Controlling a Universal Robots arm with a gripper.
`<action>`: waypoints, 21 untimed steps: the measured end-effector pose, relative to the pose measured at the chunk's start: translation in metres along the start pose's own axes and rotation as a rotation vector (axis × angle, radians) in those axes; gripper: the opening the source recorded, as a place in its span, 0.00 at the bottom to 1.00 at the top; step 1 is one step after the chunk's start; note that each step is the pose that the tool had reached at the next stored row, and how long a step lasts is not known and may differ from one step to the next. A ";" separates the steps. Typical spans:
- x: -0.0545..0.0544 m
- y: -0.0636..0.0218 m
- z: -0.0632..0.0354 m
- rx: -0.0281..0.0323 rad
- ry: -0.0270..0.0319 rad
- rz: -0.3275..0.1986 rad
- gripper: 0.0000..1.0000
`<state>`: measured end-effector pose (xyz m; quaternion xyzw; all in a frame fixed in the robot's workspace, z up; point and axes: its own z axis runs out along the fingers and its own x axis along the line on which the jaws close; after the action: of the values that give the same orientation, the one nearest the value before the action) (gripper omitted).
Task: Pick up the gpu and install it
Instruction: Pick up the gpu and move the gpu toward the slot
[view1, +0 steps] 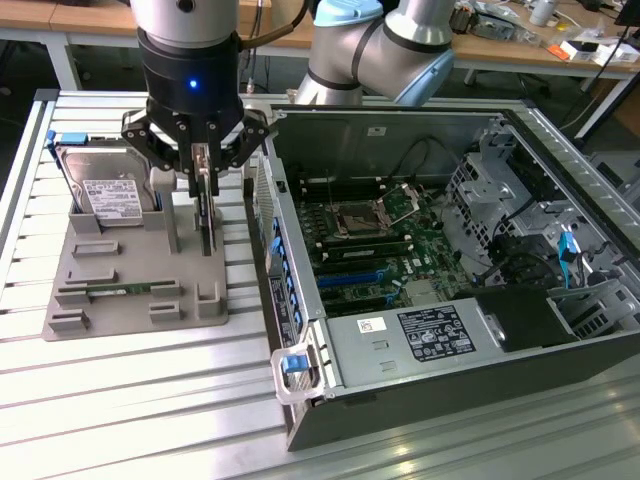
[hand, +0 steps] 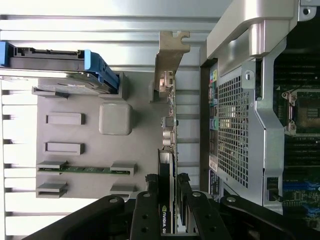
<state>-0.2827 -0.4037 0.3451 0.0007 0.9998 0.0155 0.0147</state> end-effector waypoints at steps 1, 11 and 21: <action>0.000 0.0000 -0.0003 0.0000 0.0000 0.000 0.27; 0.000 0.0001 -0.0024 -0.0015 -0.0001 0.000 0.27; 0.000 0.0001 -0.0046 -0.0044 0.0000 0.000 0.27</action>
<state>-0.2827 -0.4037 0.3496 0.0007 0.9997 0.0177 0.0147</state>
